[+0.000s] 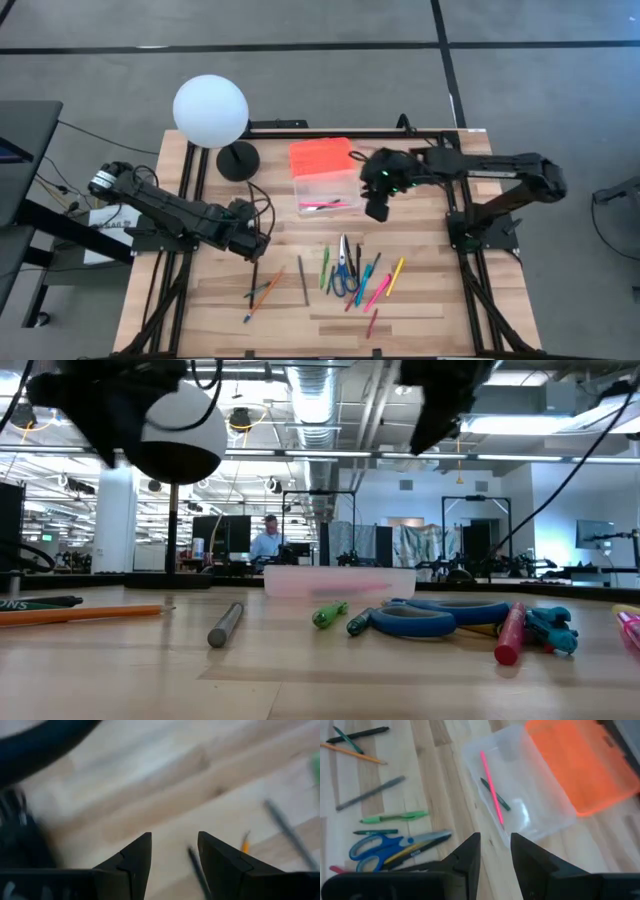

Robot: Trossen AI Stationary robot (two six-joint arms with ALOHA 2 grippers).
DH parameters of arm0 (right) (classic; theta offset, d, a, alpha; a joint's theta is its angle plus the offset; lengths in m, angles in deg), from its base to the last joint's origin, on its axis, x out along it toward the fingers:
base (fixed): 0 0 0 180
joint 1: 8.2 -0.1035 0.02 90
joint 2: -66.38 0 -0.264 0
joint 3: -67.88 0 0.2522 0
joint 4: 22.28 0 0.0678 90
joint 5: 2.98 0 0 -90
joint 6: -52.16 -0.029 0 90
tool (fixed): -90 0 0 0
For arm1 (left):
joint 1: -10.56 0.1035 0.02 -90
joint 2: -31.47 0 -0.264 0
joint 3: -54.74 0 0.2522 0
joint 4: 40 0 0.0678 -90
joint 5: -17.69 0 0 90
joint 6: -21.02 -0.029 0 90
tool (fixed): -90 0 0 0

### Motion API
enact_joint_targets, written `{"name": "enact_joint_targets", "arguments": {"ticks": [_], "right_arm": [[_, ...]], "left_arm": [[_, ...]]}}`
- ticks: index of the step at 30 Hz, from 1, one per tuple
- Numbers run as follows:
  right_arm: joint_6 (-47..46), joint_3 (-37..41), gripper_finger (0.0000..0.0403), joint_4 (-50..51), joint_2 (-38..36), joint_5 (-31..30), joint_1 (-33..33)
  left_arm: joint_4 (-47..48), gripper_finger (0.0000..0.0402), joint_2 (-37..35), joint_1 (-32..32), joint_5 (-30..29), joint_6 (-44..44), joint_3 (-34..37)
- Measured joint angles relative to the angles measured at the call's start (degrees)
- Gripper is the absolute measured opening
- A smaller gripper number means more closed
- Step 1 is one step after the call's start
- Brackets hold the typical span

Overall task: Pick & place school supplies into a supply box
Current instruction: Put the left black pen into the supply box

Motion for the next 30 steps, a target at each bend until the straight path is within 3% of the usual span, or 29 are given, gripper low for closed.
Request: {"name": "enact_joint_targets", "arguments": {"ticks": [5,15,21,30], "right_arm": [[-4.7,4.8,0.0101,0.1,-8.1,-3.2,-3.6],[-9.1,9.1,0.0101,0.1,-20.3,-4.7,-6.0],[-9.1,9.1,0.0101,-1.1,-22.4,-5.1,-5.8],[-8.9,9.1,0.0101,-0.9,-22.3,-4.9,-5.9]], "left_arm": [[-6.9,0.0157,0.0,-3.0,5.9,8.3,5.5],[-22.8,0.0157,2.2,-9.0,5.2,22.7,13.9],[-30.0,0.0157,9.0,-9.4,8.5,22.2,14.4],[-30.5,0.0157,17.0,-9.4,12.4,19.7,12.0]]}}
